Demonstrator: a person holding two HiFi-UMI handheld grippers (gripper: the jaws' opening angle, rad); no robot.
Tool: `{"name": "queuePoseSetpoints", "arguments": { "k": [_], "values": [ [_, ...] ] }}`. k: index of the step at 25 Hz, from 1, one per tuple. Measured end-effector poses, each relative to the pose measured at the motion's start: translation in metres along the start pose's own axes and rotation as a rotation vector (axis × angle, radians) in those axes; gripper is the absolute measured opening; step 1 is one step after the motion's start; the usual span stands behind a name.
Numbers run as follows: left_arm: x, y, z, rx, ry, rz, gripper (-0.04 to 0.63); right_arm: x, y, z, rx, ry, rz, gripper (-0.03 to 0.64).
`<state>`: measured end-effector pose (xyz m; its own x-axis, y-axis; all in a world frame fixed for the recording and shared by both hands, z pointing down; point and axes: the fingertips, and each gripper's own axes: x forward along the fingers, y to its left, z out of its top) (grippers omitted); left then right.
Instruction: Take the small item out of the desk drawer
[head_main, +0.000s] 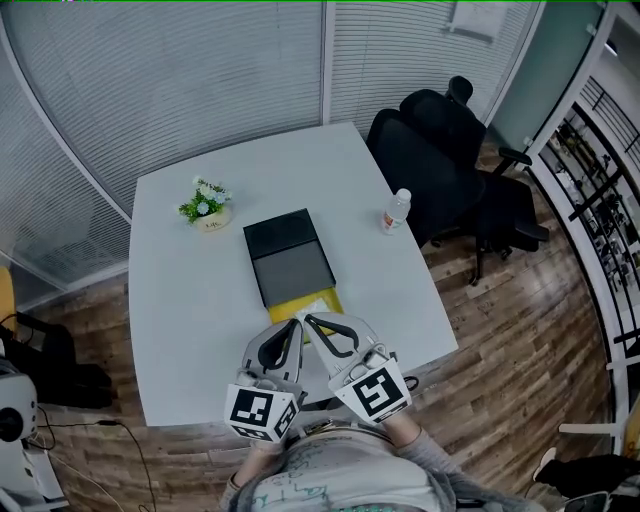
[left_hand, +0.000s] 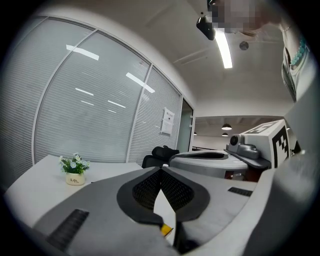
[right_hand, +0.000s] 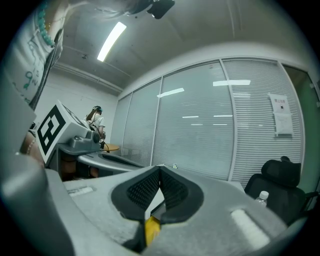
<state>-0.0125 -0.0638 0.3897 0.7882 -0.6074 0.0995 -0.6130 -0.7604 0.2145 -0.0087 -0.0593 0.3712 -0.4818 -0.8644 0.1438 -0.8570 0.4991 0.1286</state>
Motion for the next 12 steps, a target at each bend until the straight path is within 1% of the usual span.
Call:
{"name": "queuePoseSetpoints", "arguments": {
  "k": [7,12],
  "values": [
    [-0.015,0.029,0.005,0.005,-0.004,-0.028,-0.002,0.027,0.018,0.006,-0.011,0.010,-0.021,0.003],
    [-0.029,0.051,0.004,0.007,0.002,-0.050,-0.003,0.045,0.034,0.008,-0.018,0.009,-0.016,0.003]
  ]
}}
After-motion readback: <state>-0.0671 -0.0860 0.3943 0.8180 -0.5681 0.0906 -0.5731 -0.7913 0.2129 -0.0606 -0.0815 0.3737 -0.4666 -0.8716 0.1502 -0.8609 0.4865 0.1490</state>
